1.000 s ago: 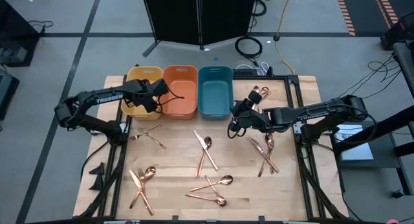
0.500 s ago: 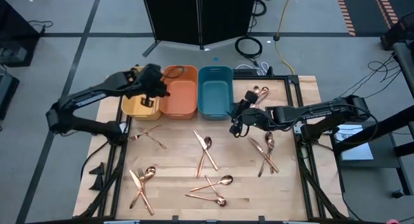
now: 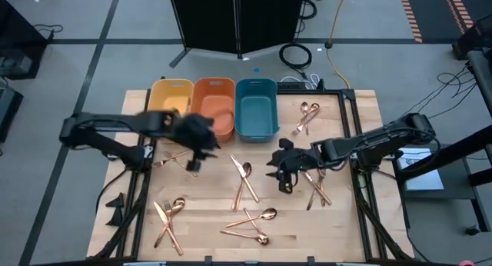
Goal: Sort silverware
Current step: Put the gold table knife into the yellow bin
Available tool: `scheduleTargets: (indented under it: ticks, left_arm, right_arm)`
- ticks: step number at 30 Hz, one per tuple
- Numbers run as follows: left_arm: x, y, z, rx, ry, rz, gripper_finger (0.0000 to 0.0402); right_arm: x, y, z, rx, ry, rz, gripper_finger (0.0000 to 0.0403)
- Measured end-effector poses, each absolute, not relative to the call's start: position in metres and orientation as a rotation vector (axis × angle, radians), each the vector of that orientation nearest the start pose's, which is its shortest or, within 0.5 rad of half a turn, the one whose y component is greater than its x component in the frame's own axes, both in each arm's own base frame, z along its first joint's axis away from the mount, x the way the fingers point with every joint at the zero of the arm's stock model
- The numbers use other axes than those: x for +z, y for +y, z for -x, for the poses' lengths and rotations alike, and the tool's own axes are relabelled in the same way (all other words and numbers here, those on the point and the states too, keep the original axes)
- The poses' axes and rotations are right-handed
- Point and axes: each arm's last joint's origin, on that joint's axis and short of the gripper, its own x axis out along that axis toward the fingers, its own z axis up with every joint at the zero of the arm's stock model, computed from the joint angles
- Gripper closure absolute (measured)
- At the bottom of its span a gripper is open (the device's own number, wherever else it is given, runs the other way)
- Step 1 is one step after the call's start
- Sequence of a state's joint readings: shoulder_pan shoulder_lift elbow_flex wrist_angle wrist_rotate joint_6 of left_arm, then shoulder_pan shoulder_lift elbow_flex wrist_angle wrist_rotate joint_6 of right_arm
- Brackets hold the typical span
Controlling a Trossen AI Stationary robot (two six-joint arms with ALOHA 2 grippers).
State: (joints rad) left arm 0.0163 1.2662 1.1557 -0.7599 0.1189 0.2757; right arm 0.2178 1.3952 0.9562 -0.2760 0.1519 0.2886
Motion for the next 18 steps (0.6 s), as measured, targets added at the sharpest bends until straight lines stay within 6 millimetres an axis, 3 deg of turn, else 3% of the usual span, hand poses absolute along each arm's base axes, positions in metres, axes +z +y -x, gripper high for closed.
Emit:
scheduleTargets:
  ticks: [6,10,13,18]
  left_arm:
    - [0.260,-0.035,-0.299,-0.316,0.983,-0.375,0.0261]
    - [0.227,-0.050,-0.327,-0.396,0.968,-0.494,0.0261]
    - [0.205,-0.057,-0.344,-0.435,0.934,-0.598,0.0261]
    - [0.184,-0.056,-0.362,-0.440,0.883,-0.627,0.0261]
  right_arm:
    - [0.243,0.082,-0.286,-0.076,0.717,-0.155,0.0238]
    - [0.236,0.094,-0.282,-0.092,0.751,-0.142,0.0238]
    - [0.235,0.098,-0.279,-0.138,0.757,-0.134,0.0238]
    - [0.234,0.103,-0.275,-0.143,0.761,-0.098,0.0238]
